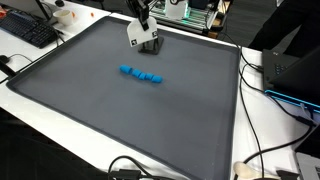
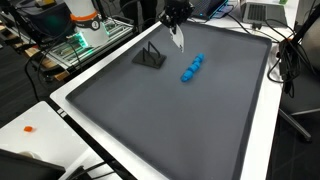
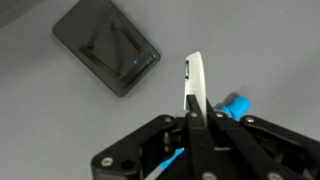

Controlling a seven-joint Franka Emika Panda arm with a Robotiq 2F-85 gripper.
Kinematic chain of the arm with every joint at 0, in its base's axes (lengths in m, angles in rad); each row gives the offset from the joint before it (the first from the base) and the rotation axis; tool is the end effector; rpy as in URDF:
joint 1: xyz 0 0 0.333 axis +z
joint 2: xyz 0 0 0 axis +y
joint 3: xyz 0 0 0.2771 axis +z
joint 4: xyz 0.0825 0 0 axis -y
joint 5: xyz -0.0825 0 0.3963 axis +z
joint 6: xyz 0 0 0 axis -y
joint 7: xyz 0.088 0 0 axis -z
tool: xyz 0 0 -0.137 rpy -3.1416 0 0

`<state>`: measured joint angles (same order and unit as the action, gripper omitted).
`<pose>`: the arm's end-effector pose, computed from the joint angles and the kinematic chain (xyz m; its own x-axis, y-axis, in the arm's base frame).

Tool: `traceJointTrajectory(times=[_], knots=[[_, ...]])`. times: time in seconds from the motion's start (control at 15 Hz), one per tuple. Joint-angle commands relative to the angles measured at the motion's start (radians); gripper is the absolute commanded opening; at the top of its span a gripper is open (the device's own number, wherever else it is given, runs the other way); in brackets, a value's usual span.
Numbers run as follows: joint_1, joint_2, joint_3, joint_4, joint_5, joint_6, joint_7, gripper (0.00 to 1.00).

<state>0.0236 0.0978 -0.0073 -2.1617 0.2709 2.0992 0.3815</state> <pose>0.5339 0.0285 0.2653 0.8498 -0.4703 -0.2379 -0.5072 -0.8525 -0.1264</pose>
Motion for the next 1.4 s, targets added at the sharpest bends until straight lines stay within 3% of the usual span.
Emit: traceJointTrajectory(times=[0.0, 0.6, 1.33], knots=[[-0.004, -0.139, -0.001, -0.196, 0.052, 0.108, 0.101, 0.01], [-0.009, -0.233, 0.026, -0.407, 0.039, 0.29, 0.317, 0.01], [-0.003, -0.21, 0.026, -0.462, 0.146, 0.42, 0.377, 0.01]])
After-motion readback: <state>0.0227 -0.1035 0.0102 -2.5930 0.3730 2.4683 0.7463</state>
